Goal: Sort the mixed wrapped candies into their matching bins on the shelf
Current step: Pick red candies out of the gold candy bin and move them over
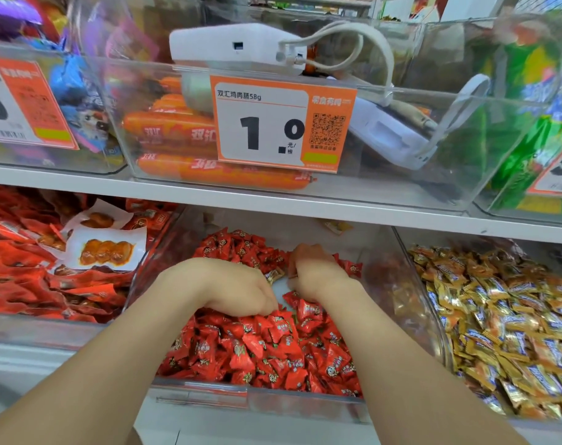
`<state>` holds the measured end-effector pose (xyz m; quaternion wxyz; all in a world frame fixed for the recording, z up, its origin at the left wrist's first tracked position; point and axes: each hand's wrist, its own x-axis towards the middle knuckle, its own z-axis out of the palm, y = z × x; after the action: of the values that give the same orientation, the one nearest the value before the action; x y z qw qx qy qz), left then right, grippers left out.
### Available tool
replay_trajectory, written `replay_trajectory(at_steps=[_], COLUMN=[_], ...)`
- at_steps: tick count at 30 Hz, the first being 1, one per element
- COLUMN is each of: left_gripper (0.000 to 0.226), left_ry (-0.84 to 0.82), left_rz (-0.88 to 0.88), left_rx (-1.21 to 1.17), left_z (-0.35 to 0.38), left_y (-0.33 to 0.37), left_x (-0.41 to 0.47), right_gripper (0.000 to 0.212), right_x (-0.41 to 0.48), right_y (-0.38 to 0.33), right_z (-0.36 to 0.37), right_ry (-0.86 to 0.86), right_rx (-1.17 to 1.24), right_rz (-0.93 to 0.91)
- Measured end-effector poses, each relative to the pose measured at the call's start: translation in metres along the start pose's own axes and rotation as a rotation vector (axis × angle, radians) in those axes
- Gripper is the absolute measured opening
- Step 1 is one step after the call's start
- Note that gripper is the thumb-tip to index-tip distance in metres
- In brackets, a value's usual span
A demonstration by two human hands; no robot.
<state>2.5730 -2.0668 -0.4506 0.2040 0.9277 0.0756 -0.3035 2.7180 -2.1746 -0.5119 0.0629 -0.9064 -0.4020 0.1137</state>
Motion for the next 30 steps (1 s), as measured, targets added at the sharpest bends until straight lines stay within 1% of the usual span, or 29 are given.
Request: replay_trajectory(at_steps=[3, 5, 6, 8, 10, 11, 12, 14, 16, 17, 18, 20, 22, 23, 25, 26, 28, 29, 30], left_gripper=[0.034, 0.033, 0.032, 0.033, 0.039, 0.043, 0.046, 0.046, 0.034, 0.031, 0.031, 0.044, 0.059, 0.06, 0.047, 0.04, 0.035, 0.032, 0.029], left_ry=[-0.03, 0.004, 0.053, 0.223, 0.425, 0.477, 0.473, 0.356, 0.261, 0.247, 0.256, 0.303, 0.36, 0.406, 0.501, 0.51, 0.429, 0.371, 0.335], left_rz=[0.021, 0.024, 0.029, 0.027, 0.007, -0.002, -0.008, -0.006, 0.001, -0.001, -0.011, -0.046, -0.08, -0.082, -0.021, 0.029, 0.072, 0.042, 0.001], left_rx=[-0.017, -0.055, -0.066, -0.052, -0.035, -0.024, -0.012, -0.001, 0.023, 0.027, 0.023, 0.029, 0.083, 0.133, 0.193, 0.178, 0.159, 0.177, 0.202], left_z=[-0.001, 0.001, 0.003, 0.007, 0.011, 0.012, 0.012, 0.015, 0.018, 0.02, 0.022, 0.026, 0.028, 0.029, 0.029, 0.029, 0.029, 0.029, 0.029], left_y=[0.006, 0.003, 0.0, -0.004, -0.008, -0.009, -0.009, -0.007, -0.002, 0.0, 0.001, 0.001, 0.002, 0.004, 0.011, 0.014, 0.017, 0.018, 0.019], left_x=[-0.004, -0.008, -0.01, -0.013, -0.015, -0.015, -0.017, -0.021, -0.025, -0.026, -0.027, -0.027, -0.026, -0.025, -0.023, -0.022, -0.021, -0.022, -0.022], right_gripper=[0.018, 0.021, 0.023, 0.023, 0.025, 0.025, 0.024, 0.023, 0.023, 0.021, 0.019, 0.02, 0.026, 0.031, 0.036, 0.037, 0.042, 0.042, 0.038], right_x=[0.002, 0.001, 0.0, -0.001, -0.001, 0.0, -0.001, -0.004, -0.005, -0.005, -0.006, -0.007, -0.011, -0.014, -0.017, -0.018, -0.023, -0.028, -0.034], right_y=[0.004, 0.006, 0.006, 0.004, 0.0, -0.003, -0.005, -0.011, -0.012, -0.011, -0.009, -0.004, -0.003, -0.003, -0.002, 0.0, 0.006, 0.008, 0.011], right_z=[0.0, -0.005, -0.009, -0.017, -0.019, -0.018, -0.016, -0.013, -0.009, -0.008, -0.007, -0.008, -0.015, -0.019, -0.028, -0.031, -0.035, -0.037, -0.038], right_ry=[-0.024, -0.067, -0.068, -0.038, -0.015, -0.017, -0.02, -0.037, -0.044, -0.037, -0.033, -0.037, -0.031, -0.014, 0.054, 0.084, 0.093, 0.063, 0.022], right_rx=[0.002, 0.026, 0.035, 0.087, 0.133, 0.137, 0.129, 0.091, 0.045, 0.02, 0.003, -0.015, -0.002, 0.033, 0.097, 0.107, 0.109, 0.099, 0.097], right_rz=[0.006, -0.007, -0.009, -0.025, -0.071, -0.093, -0.118, -0.162, -0.181, -0.169, -0.145, -0.095, -0.054, -0.029, 0.022, 0.041, 0.022, -0.01, -0.051])
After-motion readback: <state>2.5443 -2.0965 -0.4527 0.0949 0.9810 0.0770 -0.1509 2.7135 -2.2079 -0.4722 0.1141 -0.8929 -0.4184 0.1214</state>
